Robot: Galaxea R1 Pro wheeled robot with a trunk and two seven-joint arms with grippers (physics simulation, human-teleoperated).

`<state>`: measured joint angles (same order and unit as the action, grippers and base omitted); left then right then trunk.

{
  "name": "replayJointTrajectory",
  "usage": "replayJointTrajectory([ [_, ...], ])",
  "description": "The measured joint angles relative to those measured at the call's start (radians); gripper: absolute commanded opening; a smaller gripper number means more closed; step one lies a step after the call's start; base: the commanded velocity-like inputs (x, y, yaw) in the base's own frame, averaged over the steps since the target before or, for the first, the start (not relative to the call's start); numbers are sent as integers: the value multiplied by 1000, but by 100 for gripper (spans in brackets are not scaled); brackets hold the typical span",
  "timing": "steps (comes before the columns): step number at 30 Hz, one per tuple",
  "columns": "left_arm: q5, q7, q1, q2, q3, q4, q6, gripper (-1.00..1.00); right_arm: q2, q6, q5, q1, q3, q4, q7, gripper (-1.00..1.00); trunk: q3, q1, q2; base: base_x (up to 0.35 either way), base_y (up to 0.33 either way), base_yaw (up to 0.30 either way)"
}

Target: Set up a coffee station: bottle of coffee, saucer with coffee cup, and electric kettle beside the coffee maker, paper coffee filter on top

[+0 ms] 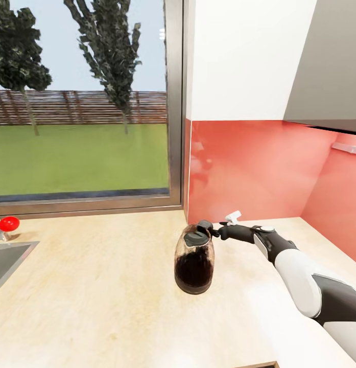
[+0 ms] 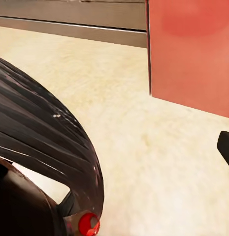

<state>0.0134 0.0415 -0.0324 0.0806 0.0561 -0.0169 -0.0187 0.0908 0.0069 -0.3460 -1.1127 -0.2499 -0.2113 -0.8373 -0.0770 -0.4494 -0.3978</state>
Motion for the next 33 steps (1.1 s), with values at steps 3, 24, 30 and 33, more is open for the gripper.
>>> replayJointTrajectory([
  [3, 0, 0, 0, 0, 0, 0, 0, 100, 0, 0, 0, 0, 1, 0, 0, 100, 0, 0, 0, 27, 2, 0],
  [24, 0, -1, 0, -1, 0, 0, 0, 100, 0, -32, 0, 0, 3, 1, -1, -100, 0, 0, 0, 13, 9, 0],
  [30, 0, -1, 0, 0, 0, 0, 0, 100, 0, -32, 0, 0, 4, 1, -1, -100, 0, 0, 0, 0, 0, 0],
  [33, 0, -1, 0, 0, 0, 0, 0, 100, 0, -31, 0, 0, 3, 1, -1, -100, 0, 0, 0, 0, 0, 0],
])
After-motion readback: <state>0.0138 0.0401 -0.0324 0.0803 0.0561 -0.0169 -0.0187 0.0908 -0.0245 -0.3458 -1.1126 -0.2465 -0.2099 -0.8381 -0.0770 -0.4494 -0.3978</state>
